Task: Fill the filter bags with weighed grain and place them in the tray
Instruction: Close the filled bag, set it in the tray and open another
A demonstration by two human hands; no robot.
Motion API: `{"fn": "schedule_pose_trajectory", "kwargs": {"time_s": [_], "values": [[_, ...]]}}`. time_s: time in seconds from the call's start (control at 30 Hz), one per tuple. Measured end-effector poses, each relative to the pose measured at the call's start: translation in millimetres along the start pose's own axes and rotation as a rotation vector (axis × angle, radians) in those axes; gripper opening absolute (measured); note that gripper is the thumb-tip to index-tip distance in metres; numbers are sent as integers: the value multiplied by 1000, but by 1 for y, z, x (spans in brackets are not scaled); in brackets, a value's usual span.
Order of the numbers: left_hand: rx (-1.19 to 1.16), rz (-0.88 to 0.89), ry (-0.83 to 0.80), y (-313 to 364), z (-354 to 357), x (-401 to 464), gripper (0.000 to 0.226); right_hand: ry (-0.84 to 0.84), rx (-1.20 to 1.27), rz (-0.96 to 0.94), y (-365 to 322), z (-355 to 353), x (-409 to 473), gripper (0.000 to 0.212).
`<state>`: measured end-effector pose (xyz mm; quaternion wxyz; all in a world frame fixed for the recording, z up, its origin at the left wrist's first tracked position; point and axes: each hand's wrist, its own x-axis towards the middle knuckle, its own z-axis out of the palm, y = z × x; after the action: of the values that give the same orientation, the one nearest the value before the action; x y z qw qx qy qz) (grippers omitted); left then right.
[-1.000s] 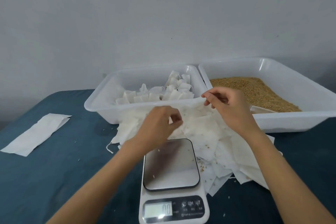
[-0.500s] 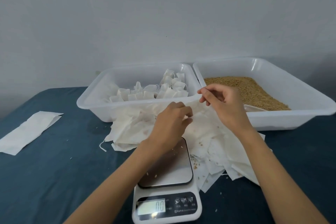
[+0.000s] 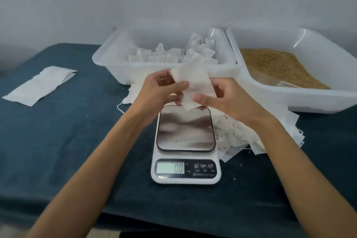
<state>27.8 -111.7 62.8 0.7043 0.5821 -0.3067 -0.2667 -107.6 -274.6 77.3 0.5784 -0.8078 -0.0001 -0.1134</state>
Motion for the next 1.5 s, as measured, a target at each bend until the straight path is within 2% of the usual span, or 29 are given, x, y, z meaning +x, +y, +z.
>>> {"fn": "schedule_pose_trajectory", "kwargs": {"time_s": [0.07,0.13,0.27,0.33,0.47,0.57,0.63,0.67,0.73,0.8,0.87,0.93,1.0,1.1,1.2,1.27,1.33,1.43,1.5], "values": [[8,-42,-6,-1,-6,-8,13,-23,26,62,1,-2,-1,23],[54,-58,-19,-4,-12,-15,16,1,41,100,3,-4,1,18],[145,-54,-27,-9,-18,-15,2,106,49,99,9,-7,7,10],[150,-27,-35,-11,-19,-12,5,131,38,96,12,-9,8,5],[153,2,-74,-12,-16,-12,7,139,35,91,9,-9,8,19],[260,69,92,-12,-9,-15,31,161,45,75,7,-5,8,47],[376,251,262,-10,-3,-14,40,194,1,57,5,-4,9,52],[384,329,266,-9,1,-14,36,214,-10,50,5,-4,9,50],[374,350,126,-4,13,-13,25,253,10,36,5,-4,9,40],[434,259,-42,-1,27,-8,30,268,77,-1,4,-4,8,35],[501,223,-125,4,35,0,29,265,176,-48,2,-7,6,25],[456,219,-131,10,37,7,22,275,247,-77,-1,-10,5,18],[308,187,-124,12,33,9,16,351,228,-135,-2,-11,5,19],[118,122,-27,7,30,5,20,455,38,-274,-3,-5,7,20],[54,137,71,4,32,3,24,420,-169,-338,-1,1,6,6],[69,176,78,4,32,3,22,392,-223,-327,-1,2,4,14],[82,196,24,3,31,3,18,380,-176,-316,-2,0,3,20],[115,219,-70,0,29,2,9,359,-21,-278,-6,-2,2,9],[103,214,-106,0,30,1,9,339,39,-261,-8,-1,1,11]]}}
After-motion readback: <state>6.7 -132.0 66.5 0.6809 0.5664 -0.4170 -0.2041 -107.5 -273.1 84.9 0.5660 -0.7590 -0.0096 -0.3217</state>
